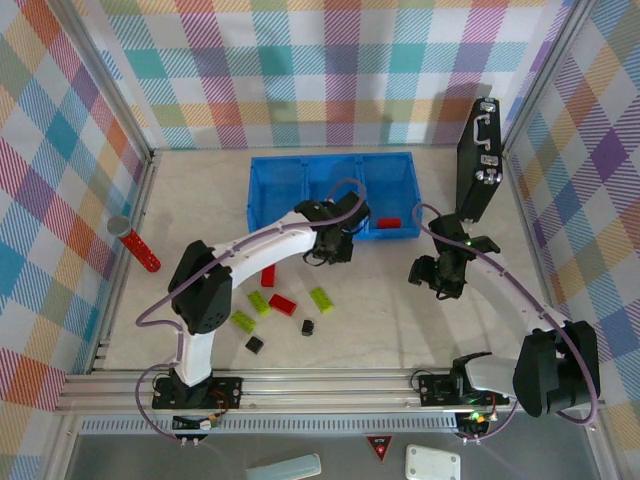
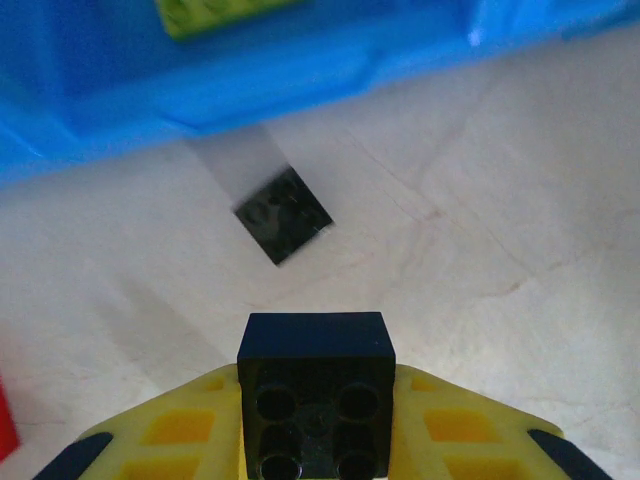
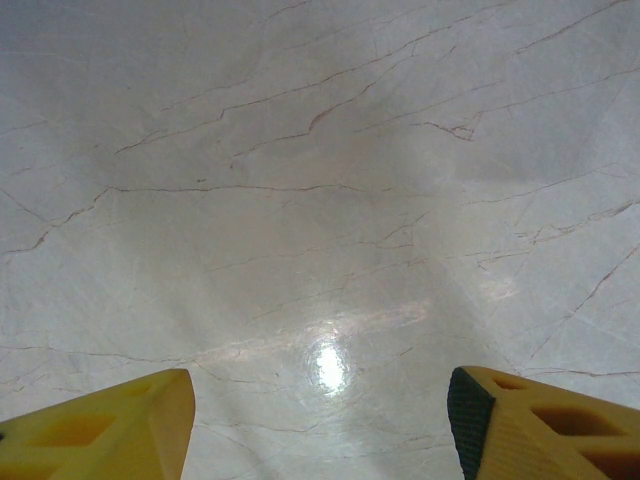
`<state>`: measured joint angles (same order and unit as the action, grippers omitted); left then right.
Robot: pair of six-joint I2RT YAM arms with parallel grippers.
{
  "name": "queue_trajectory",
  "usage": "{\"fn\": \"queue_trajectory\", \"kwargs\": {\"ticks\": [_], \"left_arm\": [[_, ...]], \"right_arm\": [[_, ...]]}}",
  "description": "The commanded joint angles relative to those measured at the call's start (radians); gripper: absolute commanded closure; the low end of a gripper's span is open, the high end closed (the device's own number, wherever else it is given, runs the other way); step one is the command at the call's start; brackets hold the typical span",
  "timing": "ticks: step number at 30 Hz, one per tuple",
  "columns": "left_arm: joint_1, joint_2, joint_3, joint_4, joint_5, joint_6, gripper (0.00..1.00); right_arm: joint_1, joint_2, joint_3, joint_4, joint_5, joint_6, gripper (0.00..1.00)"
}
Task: Sort the legos into containers by color
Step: Pick up the lego from the center of the table, then place the lego in the container.
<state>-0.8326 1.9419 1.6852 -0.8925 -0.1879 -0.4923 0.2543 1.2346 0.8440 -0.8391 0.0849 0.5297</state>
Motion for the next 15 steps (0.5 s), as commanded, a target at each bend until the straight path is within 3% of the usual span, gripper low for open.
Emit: {"fn": "queue_trajectory", "kwargs": {"ticks": [1, 15], "left_arm": [[0.049, -0.065, -0.023, -0.045, -0.026, 0.037, 0.71], [0.255, -0.072, 0.015, -0.038, -0.001, 0.123, 0.73]], "right_arm": [[-0.006, 0.003, -0.002, -0.023, -0.011, -0.02, 0.31], [-0.006, 0.013, 0.001, -0.028, -0.015, -0.02, 0.31]]}}
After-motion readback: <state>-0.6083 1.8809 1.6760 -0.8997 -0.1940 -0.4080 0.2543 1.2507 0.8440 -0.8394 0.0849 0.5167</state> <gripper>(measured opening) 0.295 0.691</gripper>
